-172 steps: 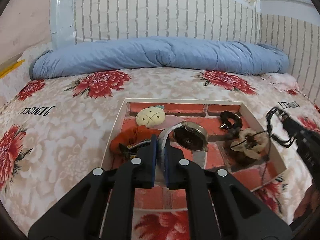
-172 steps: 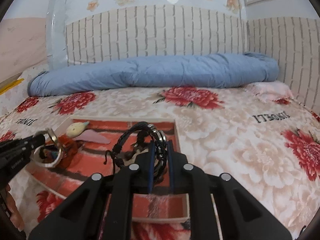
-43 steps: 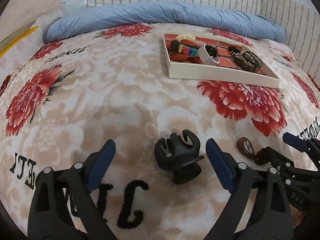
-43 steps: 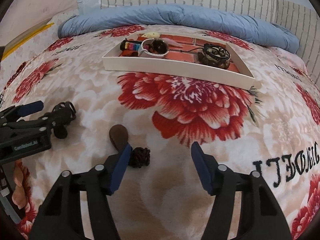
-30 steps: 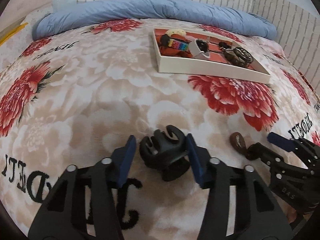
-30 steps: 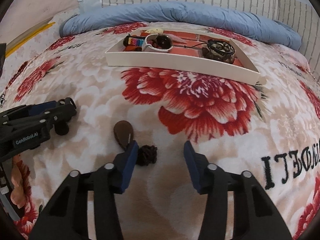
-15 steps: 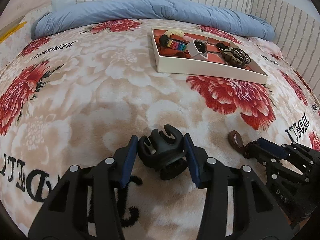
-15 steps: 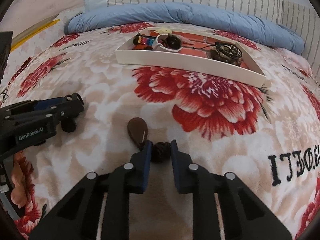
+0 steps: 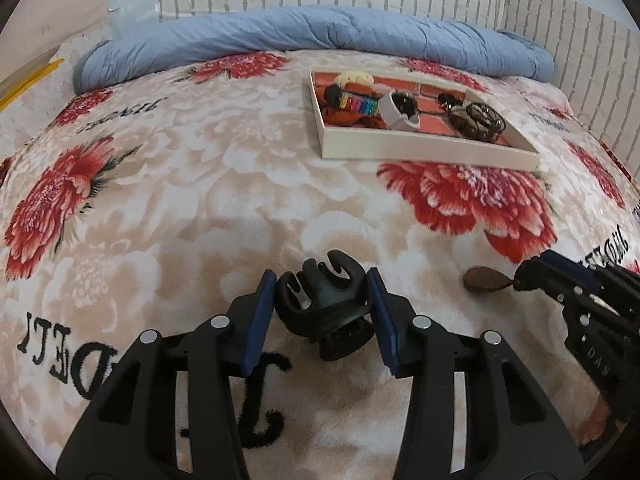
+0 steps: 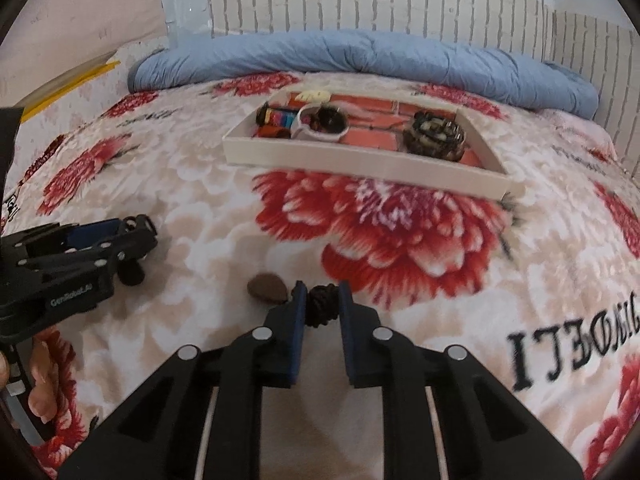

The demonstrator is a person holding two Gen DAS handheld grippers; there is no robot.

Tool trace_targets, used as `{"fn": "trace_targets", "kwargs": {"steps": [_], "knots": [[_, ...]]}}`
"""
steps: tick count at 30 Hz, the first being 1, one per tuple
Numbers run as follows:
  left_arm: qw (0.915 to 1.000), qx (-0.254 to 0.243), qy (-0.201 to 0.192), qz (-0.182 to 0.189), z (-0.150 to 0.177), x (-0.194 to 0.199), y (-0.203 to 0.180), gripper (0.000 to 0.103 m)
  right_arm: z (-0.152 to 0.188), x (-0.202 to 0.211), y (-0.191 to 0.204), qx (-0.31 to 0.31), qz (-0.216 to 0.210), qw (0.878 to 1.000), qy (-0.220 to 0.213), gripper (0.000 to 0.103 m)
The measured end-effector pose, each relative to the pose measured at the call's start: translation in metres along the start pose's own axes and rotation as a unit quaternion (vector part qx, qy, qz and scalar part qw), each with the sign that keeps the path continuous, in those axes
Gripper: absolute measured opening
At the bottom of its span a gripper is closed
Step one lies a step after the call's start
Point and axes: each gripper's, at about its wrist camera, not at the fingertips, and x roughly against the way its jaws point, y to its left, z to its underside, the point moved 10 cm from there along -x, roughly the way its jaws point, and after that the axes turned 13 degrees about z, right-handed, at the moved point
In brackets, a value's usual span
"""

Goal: Organize jewelry
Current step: 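Grasp the black claw clip with the left tool while the right tool grasps the brown hairpin, then carry both items into the brick tray and open both tools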

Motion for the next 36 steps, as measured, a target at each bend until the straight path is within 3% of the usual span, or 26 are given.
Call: {"fn": "trace_targets", "kwargs": {"steps": [9, 16, 21, 28, 36], "knots": [[0.9995, -0.003, -0.026, -0.016, -0.038, 0.008, -0.013, 0.044, -0.063, 0.011, -0.036, -0.002, 0.006, 0.998, -0.055, 0.017], [0.9976, -0.02, -0.066, -0.013, -0.109, 0.005, -0.043, 0.044, -0.125, 0.006, -0.079, -0.022, 0.004, 0.996, -0.088, 0.017], [0.9964, -0.02, -0.083, 0.0, -0.153, -0.017, -0.062, 0.044, -0.158, -0.019, -0.102, -0.024, 0.009, 0.995, -0.101, 0.017], [0.9961, -0.012, -0.088, 0.006, -0.19, -0.073, -0.065, 0.045, -0.172, -0.069, -0.119, -0.037, 0.015, 0.994, -0.106, 0.017], [0.9977, -0.016, -0.066, 0.004, -0.179, -0.122, -0.055, 0.045, -0.155, -0.12, -0.124, -0.038, 0.023, 0.996, -0.082, 0.017]]}}
